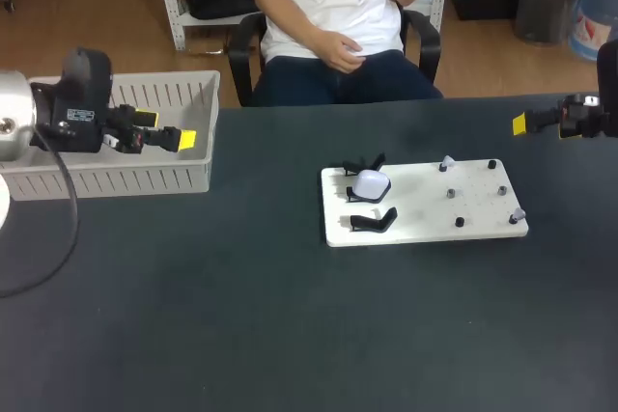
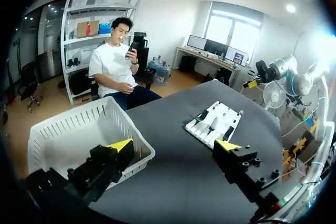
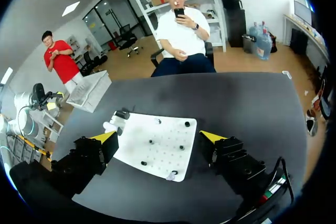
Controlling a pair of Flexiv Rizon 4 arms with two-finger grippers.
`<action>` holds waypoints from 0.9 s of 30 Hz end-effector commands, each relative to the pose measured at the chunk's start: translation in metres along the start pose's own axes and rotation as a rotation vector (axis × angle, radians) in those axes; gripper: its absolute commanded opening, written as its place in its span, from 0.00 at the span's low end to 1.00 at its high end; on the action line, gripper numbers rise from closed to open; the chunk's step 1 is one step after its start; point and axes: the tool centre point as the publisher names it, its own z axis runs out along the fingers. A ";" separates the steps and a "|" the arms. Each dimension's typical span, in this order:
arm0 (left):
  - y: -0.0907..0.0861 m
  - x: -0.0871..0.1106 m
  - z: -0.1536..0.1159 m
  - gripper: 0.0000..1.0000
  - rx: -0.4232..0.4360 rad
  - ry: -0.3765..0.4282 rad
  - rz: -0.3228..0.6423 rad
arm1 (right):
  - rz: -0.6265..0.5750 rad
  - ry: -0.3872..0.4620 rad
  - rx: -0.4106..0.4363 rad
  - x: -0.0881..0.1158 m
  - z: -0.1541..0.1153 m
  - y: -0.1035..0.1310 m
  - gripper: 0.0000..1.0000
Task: Pick up each earbud case from the left stands, insert the matching earbuds, close the lid, and place the case in the box.
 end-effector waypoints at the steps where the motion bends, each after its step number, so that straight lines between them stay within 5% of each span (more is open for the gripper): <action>1: -0.002 0.004 -0.007 1.00 0.241 -0.291 0.189 | 0.000 0.000 0.001 0.000 0.000 0.000 1.00; 21: -0.002 0.004 -0.007 1.00 0.241 -0.291 0.189 | 0.000 0.000 0.001 0.000 0.000 0.000 1.00; 27: -0.023 0.004 0.019 1.00 0.299 -0.236 0.282 | 0.000 0.000 0.001 0.000 0.000 0.000 1.00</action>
